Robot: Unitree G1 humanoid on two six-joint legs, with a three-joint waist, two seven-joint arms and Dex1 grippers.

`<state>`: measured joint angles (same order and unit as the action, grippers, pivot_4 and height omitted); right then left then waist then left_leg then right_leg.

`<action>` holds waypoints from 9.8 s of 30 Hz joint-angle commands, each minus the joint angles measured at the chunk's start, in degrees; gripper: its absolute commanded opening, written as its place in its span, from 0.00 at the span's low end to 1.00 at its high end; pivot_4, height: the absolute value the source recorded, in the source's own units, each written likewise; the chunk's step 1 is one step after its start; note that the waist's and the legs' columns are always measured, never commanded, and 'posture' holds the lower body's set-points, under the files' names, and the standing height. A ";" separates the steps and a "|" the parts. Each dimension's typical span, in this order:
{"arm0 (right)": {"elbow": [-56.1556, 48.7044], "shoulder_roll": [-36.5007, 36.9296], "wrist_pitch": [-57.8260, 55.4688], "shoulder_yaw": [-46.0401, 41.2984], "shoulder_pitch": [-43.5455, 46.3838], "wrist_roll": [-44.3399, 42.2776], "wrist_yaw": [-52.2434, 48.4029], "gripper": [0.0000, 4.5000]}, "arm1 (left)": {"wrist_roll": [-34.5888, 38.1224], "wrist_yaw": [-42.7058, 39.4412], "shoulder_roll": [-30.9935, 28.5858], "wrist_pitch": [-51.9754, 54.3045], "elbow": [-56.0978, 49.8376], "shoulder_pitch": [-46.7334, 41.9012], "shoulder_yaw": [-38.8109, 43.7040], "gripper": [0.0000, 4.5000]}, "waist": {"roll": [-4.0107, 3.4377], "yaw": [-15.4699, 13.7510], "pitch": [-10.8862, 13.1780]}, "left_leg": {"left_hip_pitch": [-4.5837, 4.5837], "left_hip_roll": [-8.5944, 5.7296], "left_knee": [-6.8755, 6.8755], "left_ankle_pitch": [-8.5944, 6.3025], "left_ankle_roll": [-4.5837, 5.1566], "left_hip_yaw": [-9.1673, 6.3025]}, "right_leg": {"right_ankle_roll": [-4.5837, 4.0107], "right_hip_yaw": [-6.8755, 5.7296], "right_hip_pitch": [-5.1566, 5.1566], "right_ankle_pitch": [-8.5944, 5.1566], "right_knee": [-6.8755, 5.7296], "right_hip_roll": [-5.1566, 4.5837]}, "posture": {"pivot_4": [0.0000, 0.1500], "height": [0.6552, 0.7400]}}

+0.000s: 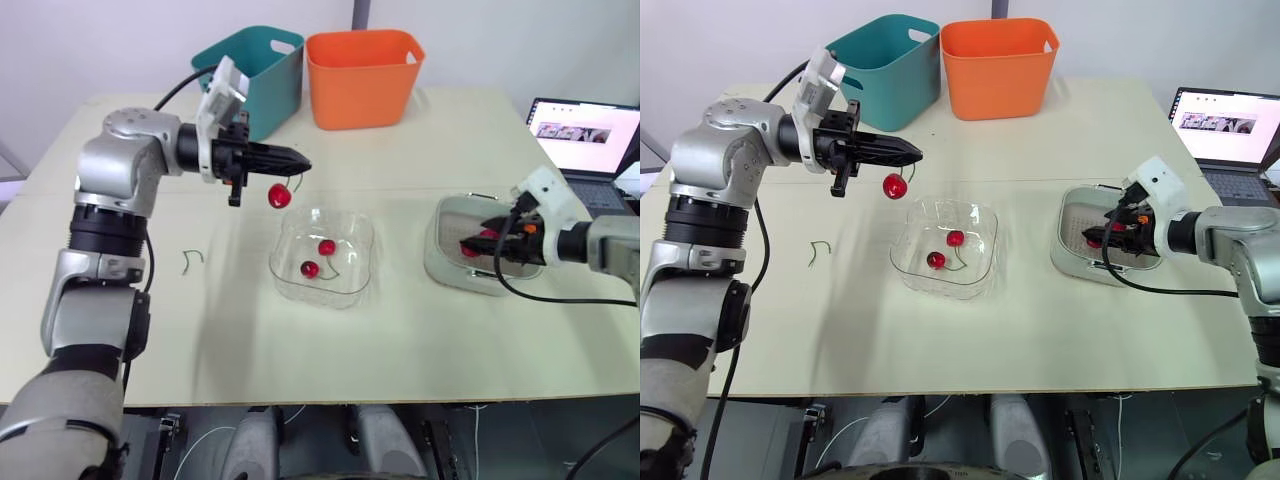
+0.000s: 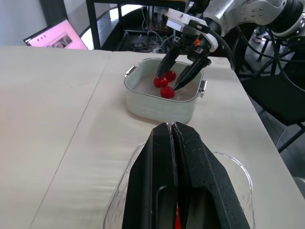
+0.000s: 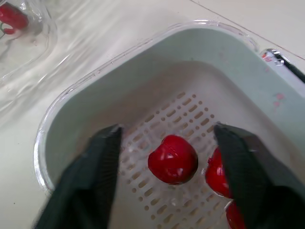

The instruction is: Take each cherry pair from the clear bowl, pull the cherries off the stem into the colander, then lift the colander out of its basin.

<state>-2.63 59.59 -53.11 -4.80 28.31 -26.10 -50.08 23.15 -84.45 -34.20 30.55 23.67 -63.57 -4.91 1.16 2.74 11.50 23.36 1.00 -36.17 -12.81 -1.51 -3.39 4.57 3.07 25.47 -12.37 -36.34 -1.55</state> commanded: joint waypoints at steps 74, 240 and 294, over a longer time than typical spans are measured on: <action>-4.06 -44.62 -16.34 7.41 20.03 -19.90 15.18 0.33 | 4.88 3.87 0.80 3.72 -2.14 -3.79 5.12 0.00 | -0.02 -0.02 0.01 | -0.04 0.03 -0.01 0.01 0.00 -0.13 | 0.02 -0.09 -0.01 0.22 -0.27 0.03 | 1.00 1.00; 10.66 -33.20 -0.09 38.05 35.95 17.88 -14.42 0.20 | 9.66 10.06 -27.00 9.78 -38.11 30.91 5.82 1.00 | 0.05 1.18 -0.02 | 0.02 0.18 0.01 0.00 -0.01 -0.04 | -0.07 -0.12 0.03 0.18 0.01 0.10 | 1.00 1.00; 16.73 -33.22 -39.39 27.11 49.68 4.71 -15.11 0.78 | 7.16 9.55 -22.16 7.31 -34.80 28.87 3.08 1.00 | 0.06 1.10 -0.02 | -0.14 0.15 -0.02 0.00 -0.01 -0.16 | -0.47 -0.20 0.12 -0.05 -0.70 0.09 | 1.00 1.00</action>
<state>13.46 26.78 -91.63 22.62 76.24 -18.39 -67.15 30.41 -74.92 -56.18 38.96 -10.13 -34.12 -2.63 1.22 3.84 11.48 23.26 1.12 -36.20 -12.80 -1.52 -3.55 4.12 2.88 25.60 -12.43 -37.03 -1.50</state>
